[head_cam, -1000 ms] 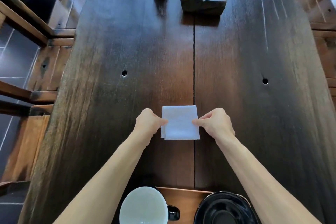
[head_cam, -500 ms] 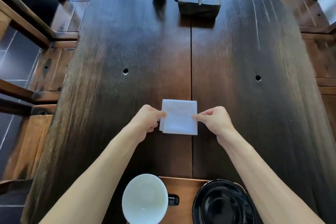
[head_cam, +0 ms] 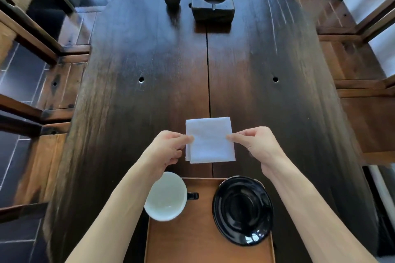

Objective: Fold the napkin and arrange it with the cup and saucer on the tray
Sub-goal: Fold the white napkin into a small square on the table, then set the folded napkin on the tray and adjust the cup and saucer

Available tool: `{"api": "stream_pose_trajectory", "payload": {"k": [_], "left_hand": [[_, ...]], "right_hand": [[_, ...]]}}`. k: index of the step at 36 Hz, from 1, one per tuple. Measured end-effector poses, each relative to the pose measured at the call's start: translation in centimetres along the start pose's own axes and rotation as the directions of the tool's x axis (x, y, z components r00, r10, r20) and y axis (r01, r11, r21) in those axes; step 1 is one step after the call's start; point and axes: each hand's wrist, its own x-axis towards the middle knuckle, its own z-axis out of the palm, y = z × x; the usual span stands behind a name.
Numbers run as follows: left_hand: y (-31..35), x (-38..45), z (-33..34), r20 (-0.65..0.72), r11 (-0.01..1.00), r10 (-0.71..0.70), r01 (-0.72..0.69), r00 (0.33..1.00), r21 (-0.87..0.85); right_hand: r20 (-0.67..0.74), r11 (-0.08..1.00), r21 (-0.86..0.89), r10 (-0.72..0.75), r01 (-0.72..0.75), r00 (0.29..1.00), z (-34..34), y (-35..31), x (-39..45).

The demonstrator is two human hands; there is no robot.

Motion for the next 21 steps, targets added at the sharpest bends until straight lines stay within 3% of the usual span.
{"api": "stream_pose_trajectory", "payload": {"k": [7, 11, 21], "left_hand": [[-3.4, -5.9, 2.3, 0.016, 1.0, 0.011, -0.011, 1.0, 0.011], [-5.7, -9.9, 3.0, -0.041, 0.999, -0.04, 0.039, 0.998, -0.012], [-12.5, -15.4, 3.7, -0.059, 0.991, -0.117, 0.114, 0.991, -0.064]], "right_hand": [[0.053, 0.997, 0.073, 0.014, -0.018, 0.998, -1.3, 3.5, -6.6], [0.093, 0.992, 0.114, 0.041, -0.052, 0.995, -1.3, 5.5, -10.3], [0.052, 0.997, -0.044, 0.061, -0.058, 0.997, 1.9, 11.0, -15.4]]}}
